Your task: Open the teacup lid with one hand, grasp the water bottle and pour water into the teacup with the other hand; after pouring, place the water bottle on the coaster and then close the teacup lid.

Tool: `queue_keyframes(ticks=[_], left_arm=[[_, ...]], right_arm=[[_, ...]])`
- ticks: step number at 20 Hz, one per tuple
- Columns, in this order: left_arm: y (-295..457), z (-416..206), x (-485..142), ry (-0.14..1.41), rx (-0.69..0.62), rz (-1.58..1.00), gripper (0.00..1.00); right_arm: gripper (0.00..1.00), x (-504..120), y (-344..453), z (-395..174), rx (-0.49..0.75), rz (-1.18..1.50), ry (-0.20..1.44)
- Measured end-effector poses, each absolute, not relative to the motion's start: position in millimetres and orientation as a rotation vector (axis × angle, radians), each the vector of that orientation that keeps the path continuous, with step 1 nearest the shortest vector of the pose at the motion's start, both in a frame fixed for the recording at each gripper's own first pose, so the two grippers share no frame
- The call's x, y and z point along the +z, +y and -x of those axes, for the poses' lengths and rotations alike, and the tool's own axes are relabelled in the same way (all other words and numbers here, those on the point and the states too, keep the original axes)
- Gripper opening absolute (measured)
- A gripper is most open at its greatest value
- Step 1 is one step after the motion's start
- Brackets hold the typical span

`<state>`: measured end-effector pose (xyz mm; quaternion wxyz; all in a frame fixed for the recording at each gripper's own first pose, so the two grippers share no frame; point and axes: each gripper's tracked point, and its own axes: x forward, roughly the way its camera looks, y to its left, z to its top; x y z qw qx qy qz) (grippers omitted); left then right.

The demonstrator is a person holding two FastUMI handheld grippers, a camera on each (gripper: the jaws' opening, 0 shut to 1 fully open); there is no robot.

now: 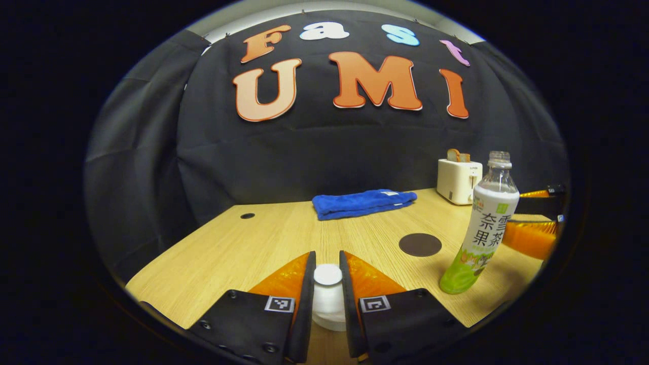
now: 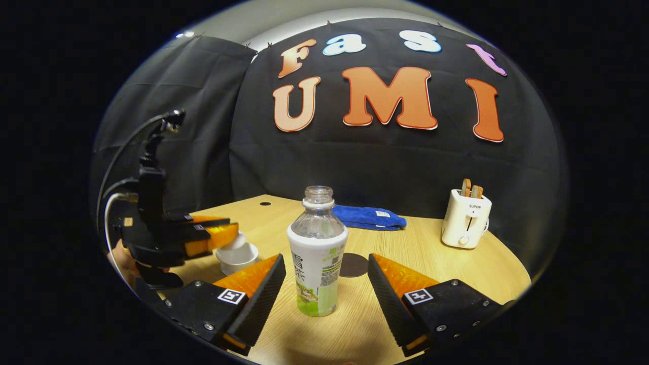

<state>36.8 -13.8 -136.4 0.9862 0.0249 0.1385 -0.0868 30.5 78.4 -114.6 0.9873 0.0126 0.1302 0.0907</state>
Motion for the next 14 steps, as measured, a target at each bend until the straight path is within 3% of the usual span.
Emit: queue_keyframes(ticks=[4,8,10,13,14], left_arm=[[12,-31,-125,0.242,-0.116,-0.047,0.29],[29,-24,-126,0.234,-0.083,-0.037,0.33],[35,-21,-128,0.234,-0.072,-0.036,0.32],[47,-19,-130,0.233,-0.053,-0.014,0.33],[50,-17,-132,0.233,-0.051,0.0,0.33]], right_arm=[[0.98,-140,88,-41,0.186,-0.017,0.342],[0.92,-157,93,-50,0.175,-0.027,0.397],[0.86,-168,90,-54,0.146,-0.03,0.442],[0.66,-169,94,-58,0.131,-0.051,0.467],[0.65,-168,95,-59,0.134,-0.044,0.47]])
